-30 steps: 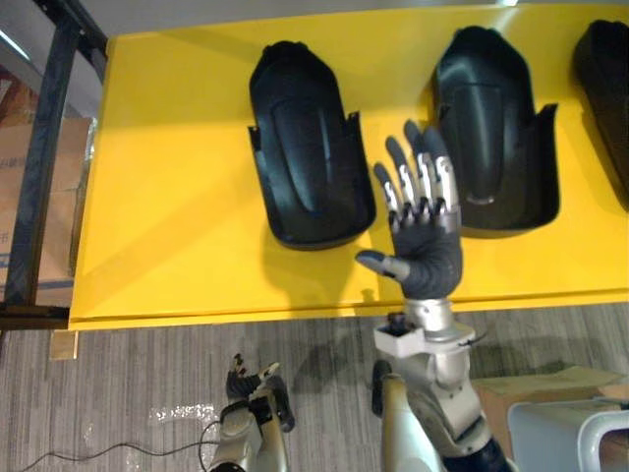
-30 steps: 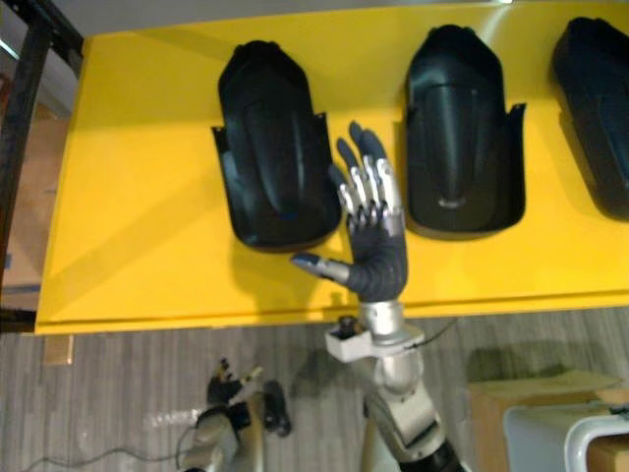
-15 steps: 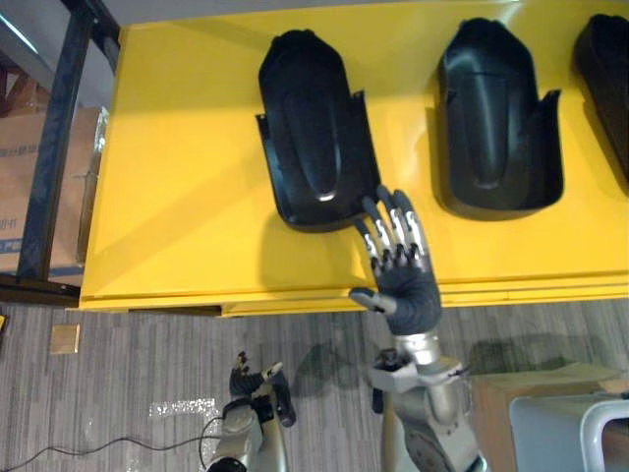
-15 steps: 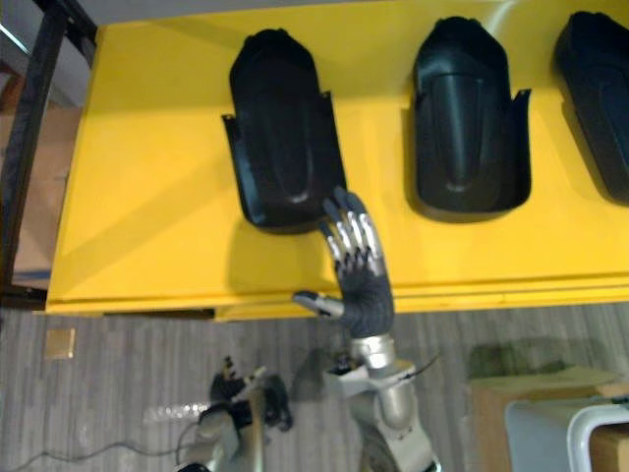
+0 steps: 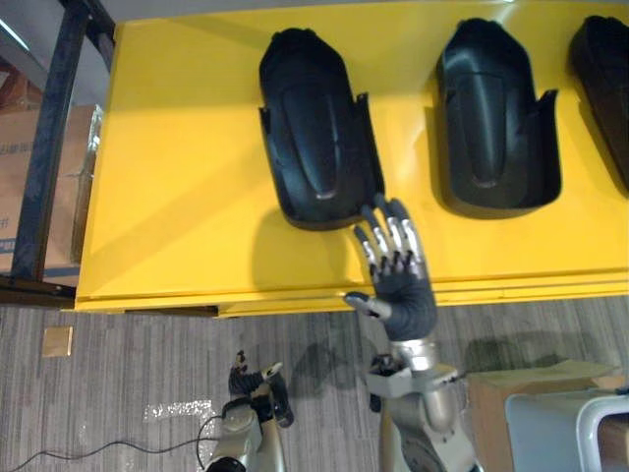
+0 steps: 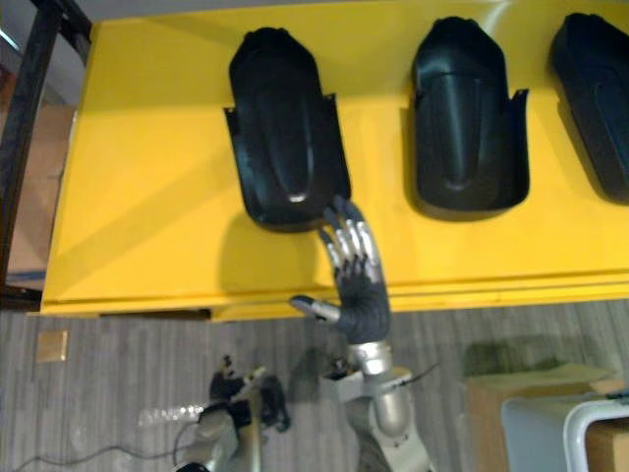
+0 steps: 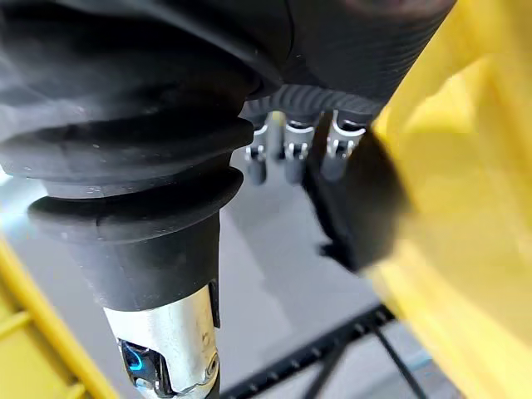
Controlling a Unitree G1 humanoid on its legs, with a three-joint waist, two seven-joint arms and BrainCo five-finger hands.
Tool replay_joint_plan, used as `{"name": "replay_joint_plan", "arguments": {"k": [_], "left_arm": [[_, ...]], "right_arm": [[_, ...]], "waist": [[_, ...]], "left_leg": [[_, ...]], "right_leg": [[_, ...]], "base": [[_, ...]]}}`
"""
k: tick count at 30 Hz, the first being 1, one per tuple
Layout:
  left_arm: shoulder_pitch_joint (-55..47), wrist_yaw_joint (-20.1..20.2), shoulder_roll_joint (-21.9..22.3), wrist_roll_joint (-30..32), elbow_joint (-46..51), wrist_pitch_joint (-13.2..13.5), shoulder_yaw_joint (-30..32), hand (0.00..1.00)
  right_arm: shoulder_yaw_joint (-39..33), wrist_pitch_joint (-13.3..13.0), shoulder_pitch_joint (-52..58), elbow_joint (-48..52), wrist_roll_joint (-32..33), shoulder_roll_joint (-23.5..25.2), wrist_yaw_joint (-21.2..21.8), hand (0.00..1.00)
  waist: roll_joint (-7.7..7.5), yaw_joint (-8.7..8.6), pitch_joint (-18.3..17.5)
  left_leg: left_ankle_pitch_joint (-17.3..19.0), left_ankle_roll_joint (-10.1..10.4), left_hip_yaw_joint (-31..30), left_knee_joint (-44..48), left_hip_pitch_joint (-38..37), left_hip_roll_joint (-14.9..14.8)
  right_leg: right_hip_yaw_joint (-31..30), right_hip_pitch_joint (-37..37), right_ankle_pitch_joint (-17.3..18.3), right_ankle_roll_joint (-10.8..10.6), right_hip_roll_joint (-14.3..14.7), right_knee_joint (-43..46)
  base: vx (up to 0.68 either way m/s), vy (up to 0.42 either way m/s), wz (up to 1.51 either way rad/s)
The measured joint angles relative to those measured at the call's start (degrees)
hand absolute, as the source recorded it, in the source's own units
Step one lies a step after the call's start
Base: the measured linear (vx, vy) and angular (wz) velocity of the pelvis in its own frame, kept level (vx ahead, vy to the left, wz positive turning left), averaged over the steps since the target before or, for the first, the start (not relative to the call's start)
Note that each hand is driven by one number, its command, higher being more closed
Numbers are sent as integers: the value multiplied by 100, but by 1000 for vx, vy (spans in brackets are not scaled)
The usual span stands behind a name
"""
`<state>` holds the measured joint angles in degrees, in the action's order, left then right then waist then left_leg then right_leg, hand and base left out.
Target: Walk over and take plastic housings, then place them on the shelf
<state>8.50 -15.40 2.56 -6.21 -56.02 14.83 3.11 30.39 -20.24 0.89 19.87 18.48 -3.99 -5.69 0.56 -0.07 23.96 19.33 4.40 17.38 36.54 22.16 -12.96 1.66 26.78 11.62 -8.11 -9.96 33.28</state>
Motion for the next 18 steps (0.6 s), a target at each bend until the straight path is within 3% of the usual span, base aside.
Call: {"name": "replay_joint_plan", "arguments": {"k": [7,13,18], "left_arm": [[3,54,-164,-1,-64,4,-271,0],[58,57,-222,1,-140,-1,-596,0],[63,51,-205,2,-122,-1,-591,0]], "right_arm": [[389,58,-821,-901,51,52,317,0],[512,34,-1507,-1490,44,122,313,0],[518,42,-1577,-1614,-27,140,304,0]], "waist": [[-74,-15,-41],[-80,14,-44],[-80,59,-44]], "left_leg": [[-252,6,-159,-273,9,110],[-881,15,-244,-1179,6,370],[-920,16,-237,-1185,-5,374]], "right_leg": [[149,-106,-165,52,-62,-218],[312,-191,-685,82,-100,-988],[302,-191,-728,86,-94,-989]], "base": [[-25,-22,13],[-73,-46,14],[-31,-15,1]]}}
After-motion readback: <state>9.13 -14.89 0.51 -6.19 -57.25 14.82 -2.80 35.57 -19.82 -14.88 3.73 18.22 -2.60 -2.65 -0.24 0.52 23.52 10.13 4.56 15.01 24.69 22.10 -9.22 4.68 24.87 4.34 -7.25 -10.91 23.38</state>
